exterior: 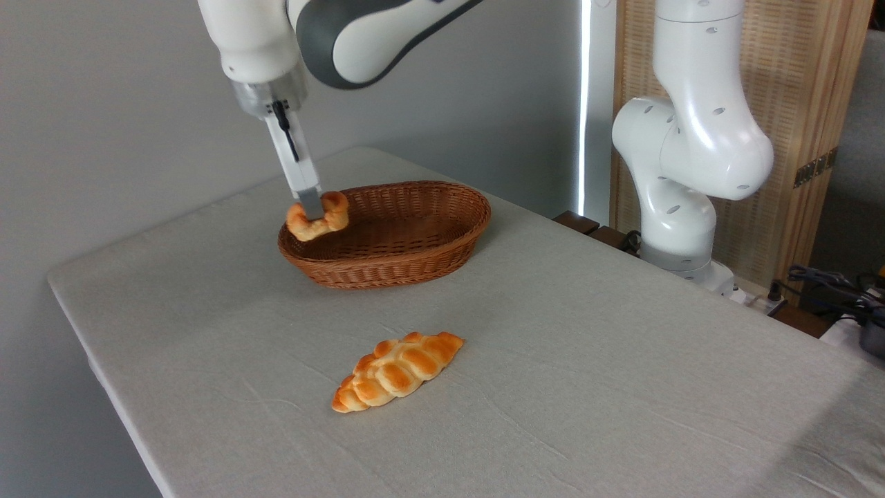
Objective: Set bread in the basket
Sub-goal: 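Lift the bun and carry it over the wicker basket, then lower the bun into the basket and open the gripper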
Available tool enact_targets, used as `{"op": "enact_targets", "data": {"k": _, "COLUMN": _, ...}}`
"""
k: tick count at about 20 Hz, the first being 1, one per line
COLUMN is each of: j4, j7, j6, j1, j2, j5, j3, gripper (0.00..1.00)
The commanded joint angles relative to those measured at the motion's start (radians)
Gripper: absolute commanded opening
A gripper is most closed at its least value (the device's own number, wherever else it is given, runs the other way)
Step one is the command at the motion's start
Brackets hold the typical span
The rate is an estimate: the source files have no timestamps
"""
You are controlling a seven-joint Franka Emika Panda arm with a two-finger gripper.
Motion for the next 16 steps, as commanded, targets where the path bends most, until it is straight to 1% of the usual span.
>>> {"op": "enact_targets", "data": {"k": 1, "j4": -0.077, "j7": 0.007, "j6": 0.020, "j1": -0.055, "j2": -0.015, "j5": -0.004, "j3": -0.010, "gripper": 0.07}}
{"op": "enact_targets", "data": {"k": 3, "j4": -0.106, "j7": 0.007, "j6": 0.027, "j1": -0.063, "j2": -0.014, "j5": -0.004, "j3": -0.025, "gripper": 0.09}}
{"op": "enact_targets", "data": {"k": 4, "j4": -0.116, "j7": 0.006, "j6": 0.059, "j1": -0.071, "j2": -0.009, "j5": -0.004, "j3": -0.030, "gripper": 0.12}}
{"op": "enact_targets", "data": {"k": 5, "j4": -0.126, "j7": 0.003, "j6": 0.107, "j1": -0.077, "j2": -0.006, "j5": -0.004, "j3": -0.031, "gripper": 0.19}}
{"op": "enact_targets", "data": {"k": 6, "j4": -0.140, "j7": -0.003, "j6": 0.151, "j1": -0.078, "j2": -0.004, "j5": -0.006, "j3": -0.031, "gripper": 0.29}}
{"op": "enact_targets", "data": {"k": 8, "j4": -0.163, "j7": -0.007, "j6": 0.213, "j1": -0.091, "j2": 0.003, "j5": -0.006, "j3": -0.033, "gripper": 0.45}}
{"op": "enact_targets", "data": {"k": 9, "j4": -0.166, "j7": -0.005, "j6": 0.219, "j1": -0.091, "j2": 0.006, "j5": -0.006, "j3": -0.033, "gripper": 0.71}}
{"op": "enact_targets", "data": {"k": 10, "j4": -0.166, "j7": -0.004, "j6": 0.225, "j1": -0.092, "j2": 0.012, "j5": -0.006, "j3": -0.033, "gripper": 1.00}}
{"op": "enact_targets", "data": {"k": 16, "j4": -0.166, "j7": -0.002, "j6": 0.227, "j1": -0.091, "j2": 0.011, "j5": -0.006, "j3": -0.033, "gripper": 1.00}}
